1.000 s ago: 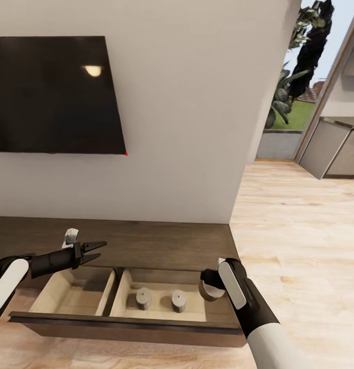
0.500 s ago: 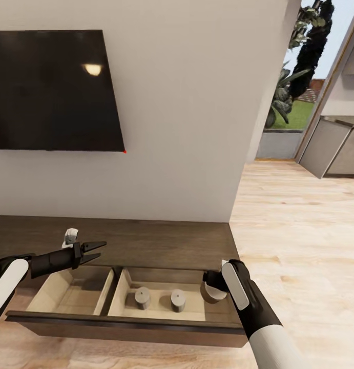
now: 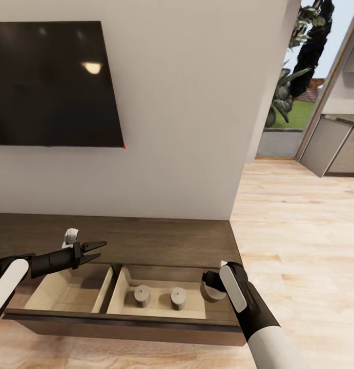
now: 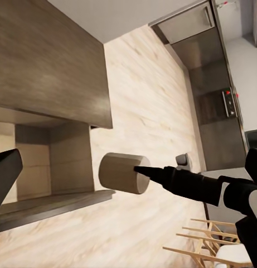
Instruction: Place each of the two pumpkins and all three candles from the living room inside a cabinet in the living room (use any cabinet), then make sure every cabinet is closed, and position the cauldron so it is next to a table in the living room.
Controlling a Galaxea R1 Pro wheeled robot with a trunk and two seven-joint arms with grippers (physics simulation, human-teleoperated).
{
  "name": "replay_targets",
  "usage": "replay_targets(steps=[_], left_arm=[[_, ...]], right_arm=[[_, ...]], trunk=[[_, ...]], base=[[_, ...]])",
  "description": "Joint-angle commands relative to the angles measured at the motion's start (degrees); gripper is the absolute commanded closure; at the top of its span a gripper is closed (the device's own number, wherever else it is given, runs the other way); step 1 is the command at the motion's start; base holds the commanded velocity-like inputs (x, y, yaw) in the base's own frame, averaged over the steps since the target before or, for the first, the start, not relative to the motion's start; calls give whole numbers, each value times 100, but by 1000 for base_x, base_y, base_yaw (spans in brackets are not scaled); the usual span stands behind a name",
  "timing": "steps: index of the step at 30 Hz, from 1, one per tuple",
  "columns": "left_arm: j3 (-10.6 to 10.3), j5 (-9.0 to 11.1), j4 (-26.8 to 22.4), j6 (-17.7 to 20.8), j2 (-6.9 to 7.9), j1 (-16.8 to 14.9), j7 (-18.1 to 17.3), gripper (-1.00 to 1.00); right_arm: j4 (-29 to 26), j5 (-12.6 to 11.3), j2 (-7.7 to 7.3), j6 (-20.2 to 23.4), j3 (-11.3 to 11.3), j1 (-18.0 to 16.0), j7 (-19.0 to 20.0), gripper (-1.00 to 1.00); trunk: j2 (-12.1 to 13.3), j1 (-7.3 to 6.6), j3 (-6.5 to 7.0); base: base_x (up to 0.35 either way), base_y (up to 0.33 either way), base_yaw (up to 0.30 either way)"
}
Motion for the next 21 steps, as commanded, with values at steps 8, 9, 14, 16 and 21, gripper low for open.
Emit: replay_targets(steps=[8,9,14,16,21], left_arm=[[-1,3,1,-3,-6,0,0,-100],[-1,3,1,-5,-6,0,0,-100],[-1,3,0,-6,-6,0,0,-100],[-1,3,1,-6,-6,0,0,-100],[-7,3,-4,-1,-6,0,-1,-100]], right_arm=[[3,-70,13,-16,-33,0,-5,100],[5,-74,11,-17,-37,0,-5,100],[9,-81,11,-25,-46,0,-5,100],[12,-79,11,-71,-47,0,-5,100],[181,-42,15,-294,-35,-12,-5,100]], trunk=[[-322,176,-144],[-363,198,-162],[-563,308,-252],[-643,352,-288],[-844,462,-377]], base=[[0,0,0],[0,0,0],[0,0,0],[0,0,0],[0,0,0]])
